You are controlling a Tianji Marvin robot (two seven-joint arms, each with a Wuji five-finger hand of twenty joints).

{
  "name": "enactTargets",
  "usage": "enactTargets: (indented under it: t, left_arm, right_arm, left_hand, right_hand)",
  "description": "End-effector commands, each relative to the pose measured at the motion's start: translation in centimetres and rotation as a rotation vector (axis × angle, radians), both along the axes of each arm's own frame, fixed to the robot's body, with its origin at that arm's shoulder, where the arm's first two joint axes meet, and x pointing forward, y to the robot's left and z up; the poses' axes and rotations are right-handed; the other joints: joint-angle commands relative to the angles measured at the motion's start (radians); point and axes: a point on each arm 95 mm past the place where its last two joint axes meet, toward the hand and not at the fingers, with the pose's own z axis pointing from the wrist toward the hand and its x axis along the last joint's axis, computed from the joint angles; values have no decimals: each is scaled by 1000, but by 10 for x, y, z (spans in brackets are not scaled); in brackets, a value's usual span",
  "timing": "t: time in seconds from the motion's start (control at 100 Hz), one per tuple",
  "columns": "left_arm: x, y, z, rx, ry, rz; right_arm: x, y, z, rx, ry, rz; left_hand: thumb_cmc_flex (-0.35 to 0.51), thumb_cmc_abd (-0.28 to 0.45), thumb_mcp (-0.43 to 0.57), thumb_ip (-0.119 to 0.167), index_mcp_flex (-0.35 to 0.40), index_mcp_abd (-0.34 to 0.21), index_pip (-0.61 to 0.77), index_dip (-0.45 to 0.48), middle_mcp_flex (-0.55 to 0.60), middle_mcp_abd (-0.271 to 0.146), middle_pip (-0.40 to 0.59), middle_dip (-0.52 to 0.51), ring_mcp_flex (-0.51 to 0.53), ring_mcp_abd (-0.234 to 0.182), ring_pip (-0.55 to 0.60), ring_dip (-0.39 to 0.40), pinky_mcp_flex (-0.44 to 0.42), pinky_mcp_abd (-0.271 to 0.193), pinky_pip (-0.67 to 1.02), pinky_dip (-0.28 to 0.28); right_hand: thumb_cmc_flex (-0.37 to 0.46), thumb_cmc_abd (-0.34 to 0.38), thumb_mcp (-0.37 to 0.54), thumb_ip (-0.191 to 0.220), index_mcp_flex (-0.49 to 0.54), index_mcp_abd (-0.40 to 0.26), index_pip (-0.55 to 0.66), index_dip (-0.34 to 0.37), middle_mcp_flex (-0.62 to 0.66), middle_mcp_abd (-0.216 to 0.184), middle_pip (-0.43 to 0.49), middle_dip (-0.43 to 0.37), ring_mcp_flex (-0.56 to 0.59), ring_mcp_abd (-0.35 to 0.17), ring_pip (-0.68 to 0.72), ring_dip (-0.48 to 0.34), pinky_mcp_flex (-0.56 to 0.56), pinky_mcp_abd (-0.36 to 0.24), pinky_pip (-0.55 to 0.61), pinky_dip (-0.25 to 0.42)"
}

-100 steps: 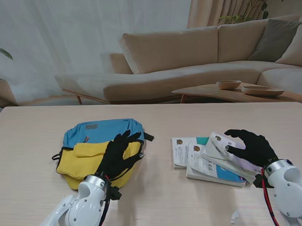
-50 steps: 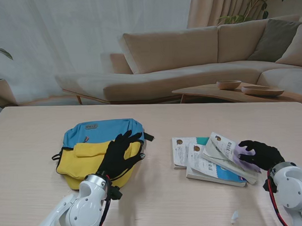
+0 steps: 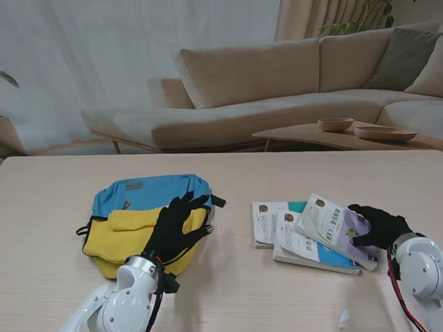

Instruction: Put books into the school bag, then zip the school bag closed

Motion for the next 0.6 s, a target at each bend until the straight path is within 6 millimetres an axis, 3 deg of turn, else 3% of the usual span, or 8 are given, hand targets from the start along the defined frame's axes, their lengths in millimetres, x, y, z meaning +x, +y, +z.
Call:
enactTargets:
  t: [0.0, 0.16, 0.23, 0.36, 0.45, 0.54, 0.59]
  left_arm:
    - [-2, -3, 0, -5, 16, -12]
    - [-2, -4, 0, -5, 17, -14]
    - [-2, -4, 0, -4, 18, -14]
    - [-2, -4, 0, -5, 16, -14]
    - [-2, -4, 0, -5, 16, -14]
    - [-2, -4, 0, -4, 15, -13]
    - [-2, -4, 0, -4, 14, -13]
  right_arm:
    - [1, 0, -6, 0, 27, 0]
    - [8, -3, -9, 66, 65, -11]
    - [10, -4, -12, 83, 82, -16]
    - [13, -5, -16, 104, 106, -20]
    - [14, -5, -17, 106, 113, -17]
    - [15, -4, -20, 108, 115, -17]
    - [16, -3, -21, 105, 112, -20]
  left_hand:
    - [4, -8, 22, 0, -25, -5, -3, 1, -10, -28, 6, 13, -21, -20, 0, 14, -5, -23, -18, 14]
    - [2, -8, 22, 0, -26, -5, -6, 0, -9, -30, 8, 15, -20, -20, 1, 16, -5, -22, -17, 18]
    - [3, -8, 22, 0, -25, -5, -8, 0, -9, -30, 8, 15, -20, -20, 0, 16, -6, -22, -17, 20]
    - [3, -9, 22, 0, -25, -5, -9, 0, -9, -28, 8, 17, -20, -19, 1, 18, -6, -21, -16, 23]
    - [2, -9, 23, 0, -25, -4, -11, 0, -9, -30, 7, 17, -20, -19, 1, 19, -6, -21, -16, 24]
    - [3, -10, 23, 0, -25, -4, -12, 0, -9, -29, 7, 17, -20, -18, 1, 19, -6, -20, -16, 26]
    - [2, -9, 24, 0, -26, -4, -13, -1, -10, -29, 7, 17, -21, -19, 0, 19, -6, -20, -16, 27]
  right_hand:
    - [37, -25, -16, -24, 1, -19, -33, -30, -35, -26, -8, -10, -47, -25, -19, -7, -16, -10, -32, -16]
    - [54, -43, -9, -26, 2, -8, -23, -69, -19, 17, 125, 54, -32, -13, 15, 1, -2, 0, -43, -13]
    - [60, -53, -11, -30, 2, -3, -19, -70, -19, 33, 226, 98, -23, -6, 46, 4, 8, 8, -47, -14]
    - [72, -71, -9, -34, 1, -5, -12, -55, -18, 36, 283, 119, -12, 4, 84, 17, 19, 14, -43, -11]
    - [91, -105, 21, -39, -3, -4, 1, 6, 2, 20, 435, 178, 6, 10, 131, 41, 26, 18, -29, 1]
    - [118, -176, 99, -54, -11, 1, 42, 125, 76, 5, 570, 229, 37, 17, 205, 78, 41, 26, 6, 20]
    - [139, -222, 149, -63, -4, 11, 72, 137, 109, -7, 655, 264, 56, 21, 257, 101, 48, 34, 27, 27]
